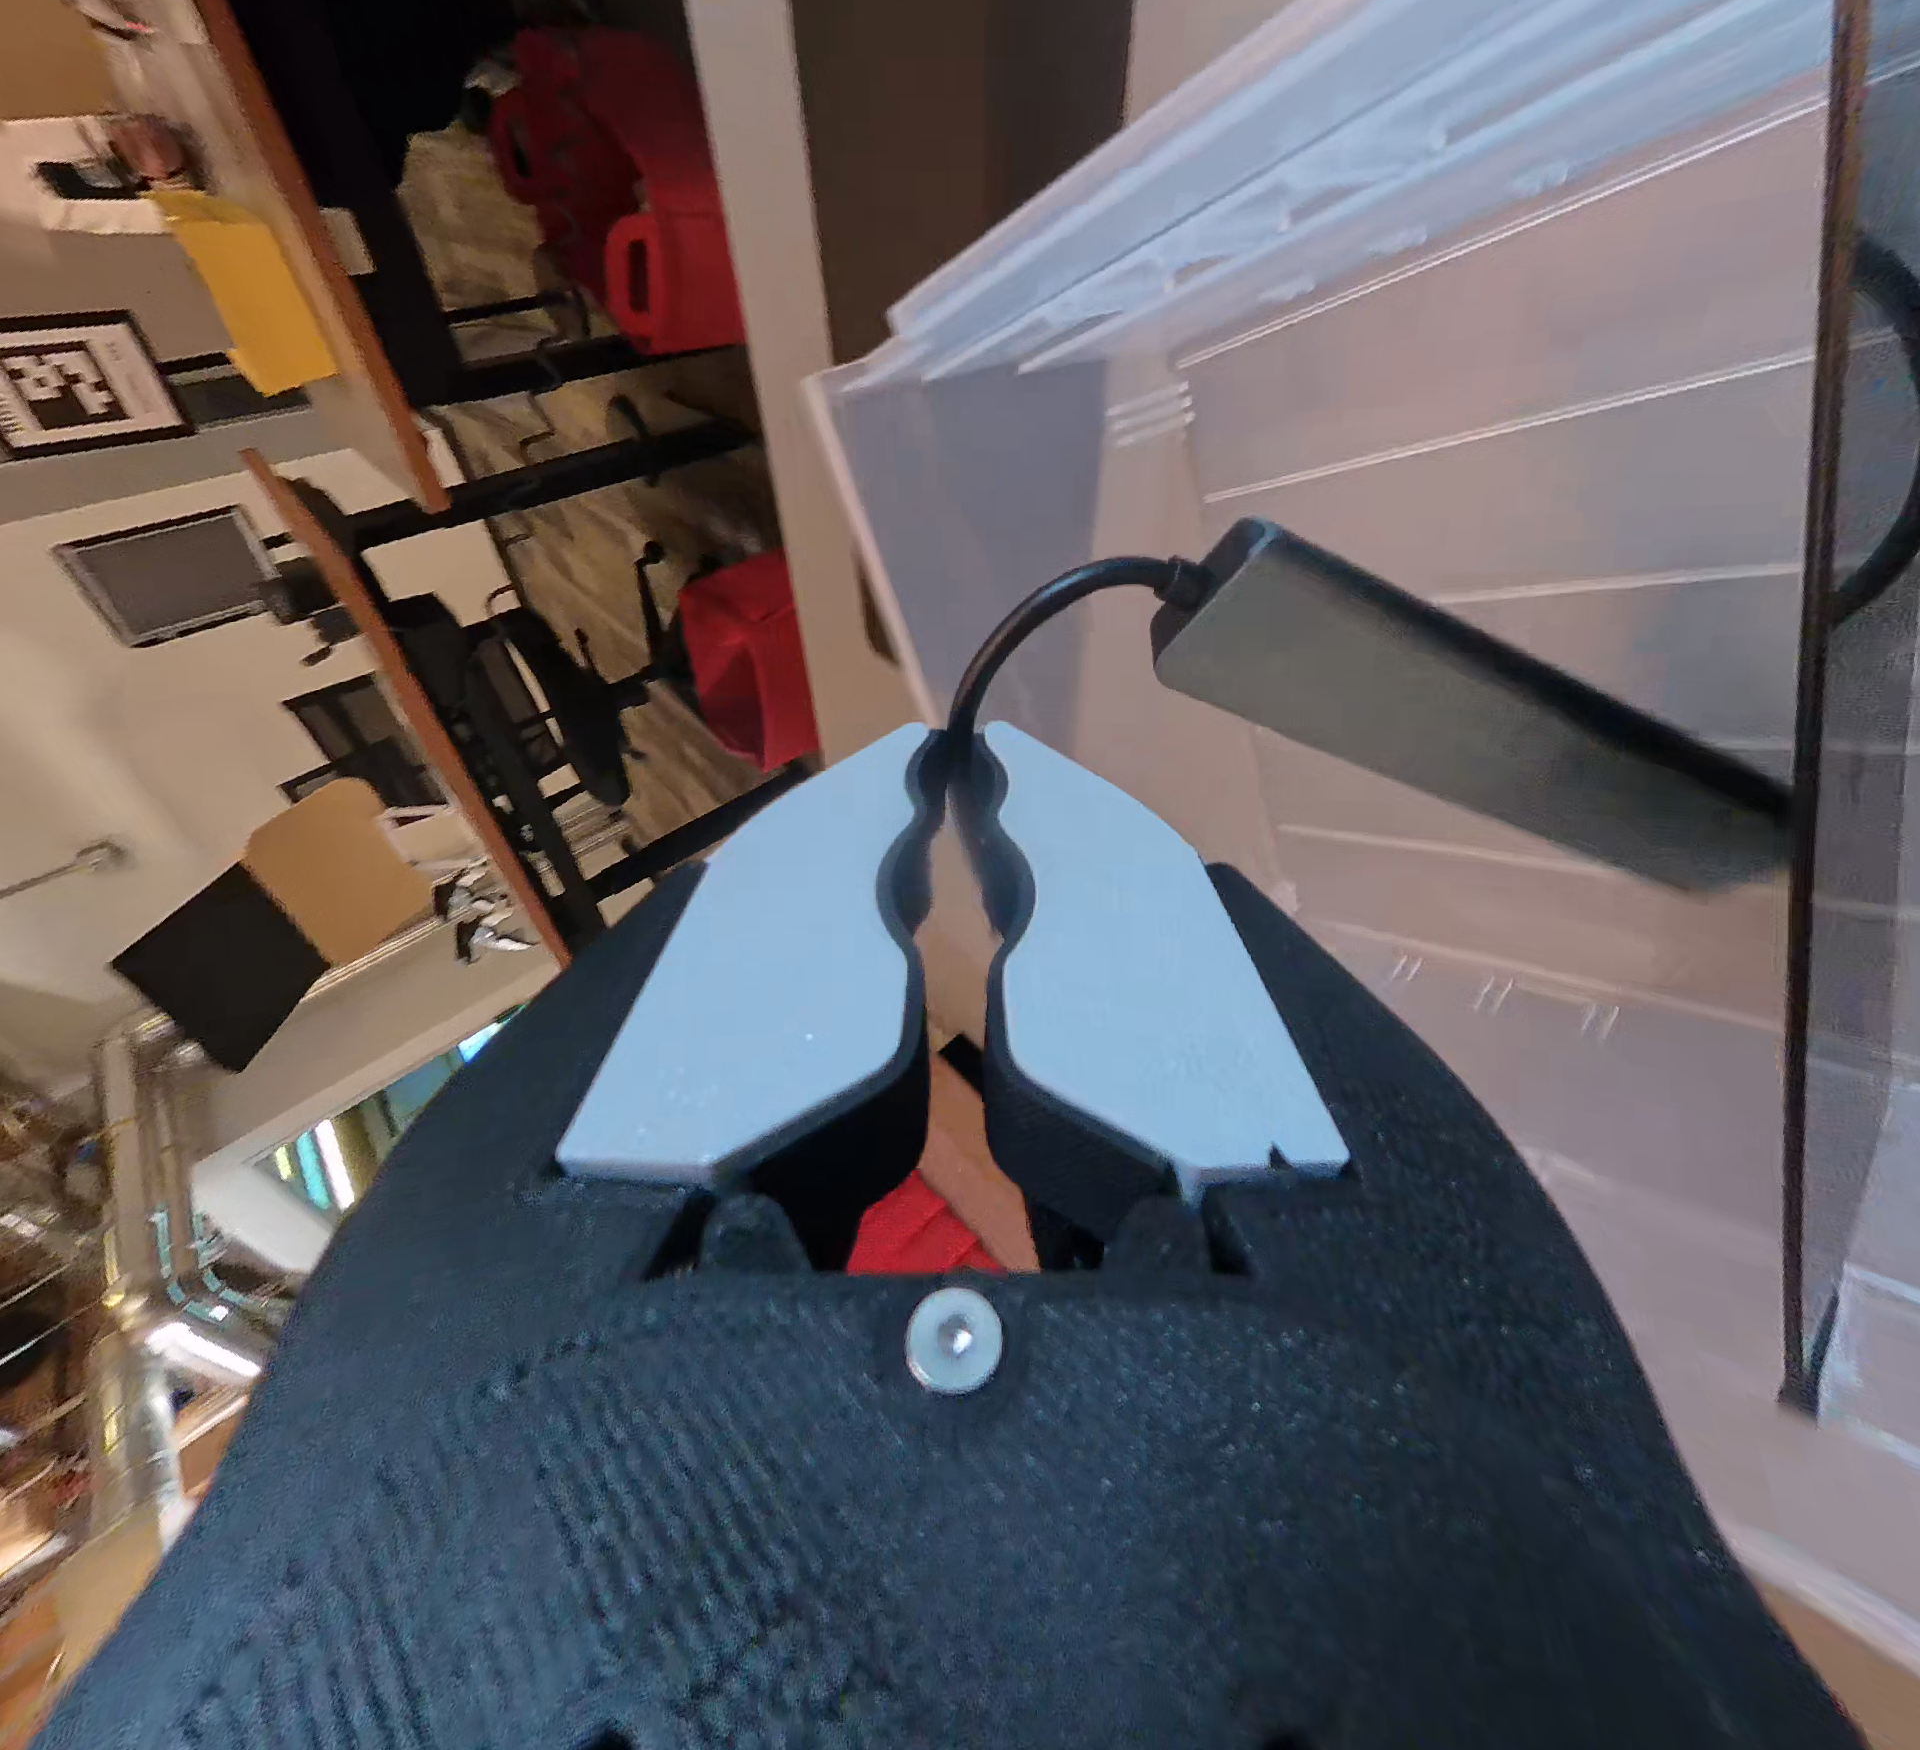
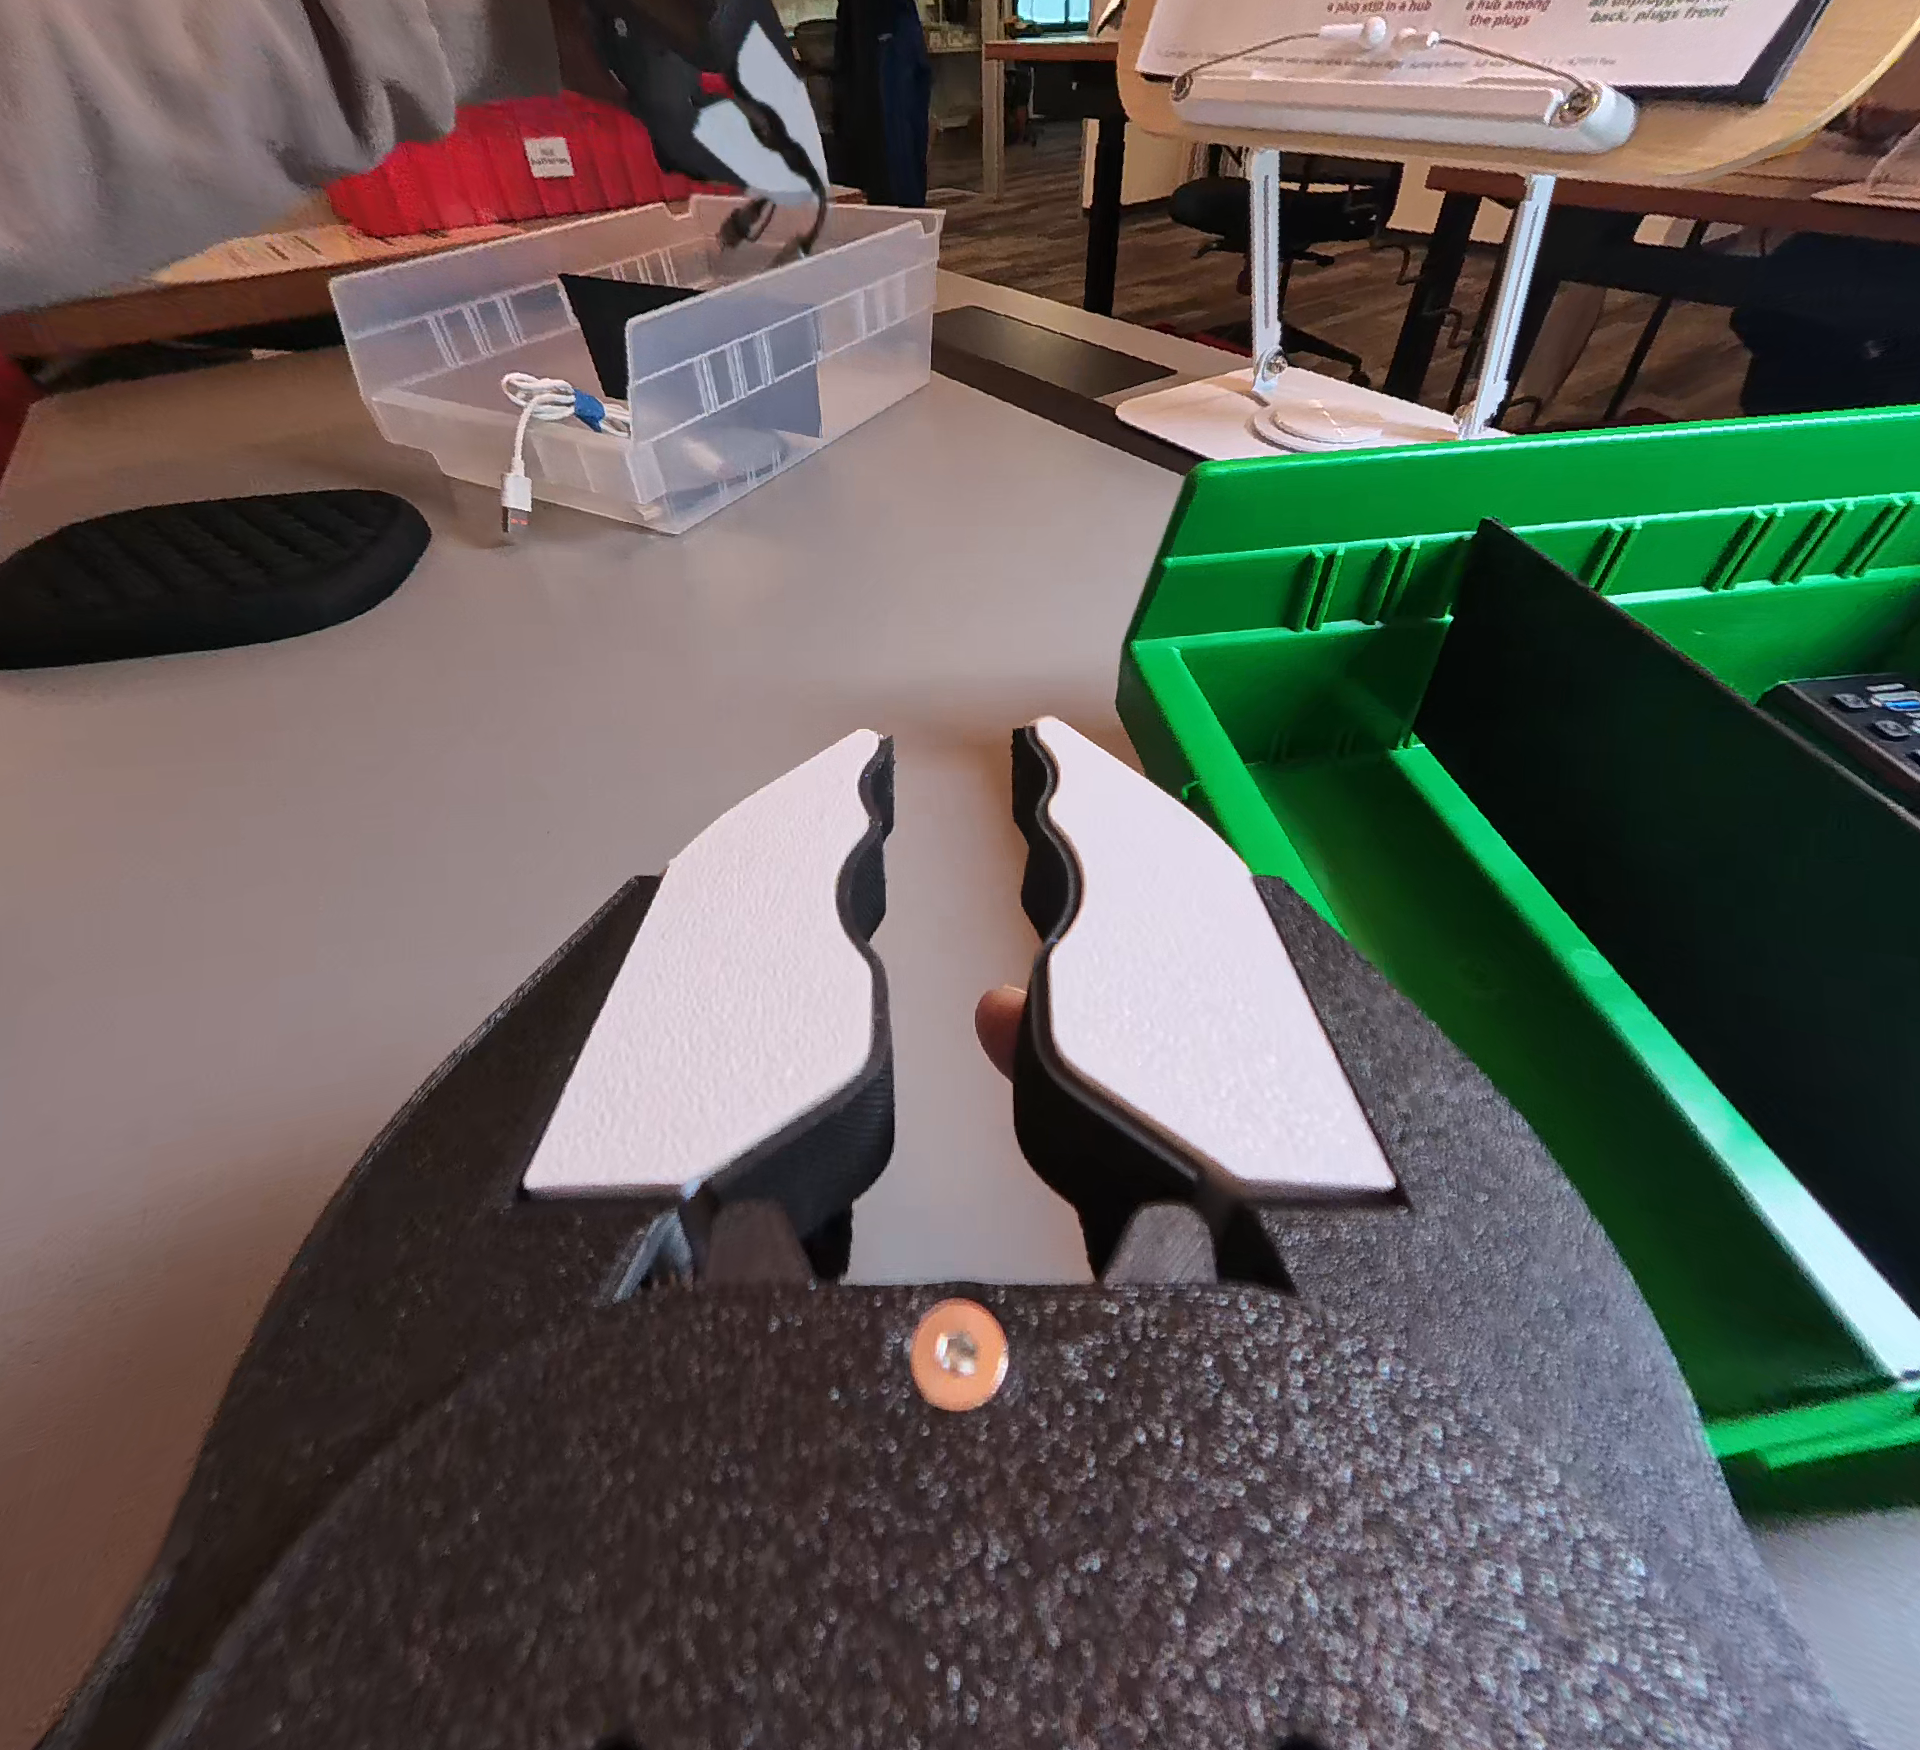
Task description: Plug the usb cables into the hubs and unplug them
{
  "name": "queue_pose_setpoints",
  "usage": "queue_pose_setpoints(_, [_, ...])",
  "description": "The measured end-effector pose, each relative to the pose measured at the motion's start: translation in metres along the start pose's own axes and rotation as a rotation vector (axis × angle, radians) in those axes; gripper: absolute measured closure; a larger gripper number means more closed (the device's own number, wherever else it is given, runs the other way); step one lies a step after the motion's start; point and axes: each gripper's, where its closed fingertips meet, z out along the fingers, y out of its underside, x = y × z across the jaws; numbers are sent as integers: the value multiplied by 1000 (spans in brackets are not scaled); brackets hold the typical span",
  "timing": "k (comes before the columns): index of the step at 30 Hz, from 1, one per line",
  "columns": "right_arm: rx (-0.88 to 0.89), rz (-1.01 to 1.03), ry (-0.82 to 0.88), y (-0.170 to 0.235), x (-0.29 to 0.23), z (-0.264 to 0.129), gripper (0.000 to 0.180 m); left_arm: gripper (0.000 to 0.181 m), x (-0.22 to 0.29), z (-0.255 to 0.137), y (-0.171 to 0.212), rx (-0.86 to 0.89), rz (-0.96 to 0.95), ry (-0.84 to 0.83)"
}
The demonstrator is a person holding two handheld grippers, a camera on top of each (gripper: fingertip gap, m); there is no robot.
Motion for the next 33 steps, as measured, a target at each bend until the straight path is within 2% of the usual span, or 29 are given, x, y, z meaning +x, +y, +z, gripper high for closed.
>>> queue_pose_setpoints(6, [-10,-38,-12,2,-13,5,159,176,-39,-73,-3,0,-11,-157])
queue_pose_setpoints(10, [12,-54,-31,-8,-28,13,159,176,-64,-139,-29,117,-109,-278])
queue_pose_setpoints(14, [39,-114,-43,-32,-51,31,155,176,-56,-200,-85,371,-256,-264])
queue_pose_setpoints(17, [50,-98,-96,-52,-75,51,152,176,-24,-236,-142,595,-332,-177])
queue_pose_setpoints(19, [32,-62,-151,-58,-94,69,143,176,8,-252,-182,735,-366,-102])
queue_pose_setpoints(21, [-4,-43,-193,-58,-111,86,128,176,42,-261,-217,842,-384,-35])
queue_pose_setpoints(22, [-38,-45,-213,-53,-118,93,126,176,58,-264,-234,893,-388,-4])
queue_pose_setpoints(23, [-73,-63,-221,-46,-124,99,140,176,74,-266,-248,947,-396,32])
queue_pose_setpoints(24, [-92,-88,-203,-38,-124,105,167,176,86,-267,-260,998,-413,66])
queue_pose_setpoints(25, [-105,-100,-190,-30,-123,109,167,176,95,-265,-268,1040,-433,88])
queue_pose_setpoints(28, [-110,56,-324,-16,-128,104,168,173,105,-248,-272,1143,-538,149])
queue_pose_setpoints(33, [4,450,-550,-27,-120,85,169,153,120,-212,-260,1308,-815,422])
